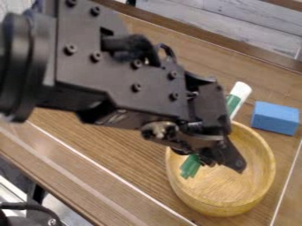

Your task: Put the green marker in the brown bowl

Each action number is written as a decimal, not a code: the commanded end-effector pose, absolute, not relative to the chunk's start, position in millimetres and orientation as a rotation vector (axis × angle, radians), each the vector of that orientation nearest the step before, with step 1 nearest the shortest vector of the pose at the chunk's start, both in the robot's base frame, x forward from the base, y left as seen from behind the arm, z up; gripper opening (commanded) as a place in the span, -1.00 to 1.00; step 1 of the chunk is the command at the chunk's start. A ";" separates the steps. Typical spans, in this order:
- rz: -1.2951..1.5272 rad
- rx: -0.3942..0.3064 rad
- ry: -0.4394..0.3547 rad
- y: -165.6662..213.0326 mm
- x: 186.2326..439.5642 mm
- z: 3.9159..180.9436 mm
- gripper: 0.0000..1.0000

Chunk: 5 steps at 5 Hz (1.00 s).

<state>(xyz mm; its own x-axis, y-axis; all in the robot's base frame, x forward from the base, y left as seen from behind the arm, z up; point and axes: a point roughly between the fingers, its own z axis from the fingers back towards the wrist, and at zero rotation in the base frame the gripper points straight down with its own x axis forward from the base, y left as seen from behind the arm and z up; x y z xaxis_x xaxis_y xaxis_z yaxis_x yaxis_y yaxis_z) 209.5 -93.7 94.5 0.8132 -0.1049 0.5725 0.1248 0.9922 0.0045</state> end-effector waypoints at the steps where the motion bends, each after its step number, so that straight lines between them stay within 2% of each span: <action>1: -0.125 -0.053 -0.640 -97.6 211.4 103.9 -1.00; 5: -0.096 -0.116 -0.643 -93.6 205.8 122.0 -1.00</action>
<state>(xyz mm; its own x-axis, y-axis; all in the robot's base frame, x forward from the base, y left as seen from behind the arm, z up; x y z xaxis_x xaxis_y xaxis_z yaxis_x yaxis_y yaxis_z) 197.4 -89.5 108.6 0.8184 -0.0670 0.5707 0.1237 0.9904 -0.0612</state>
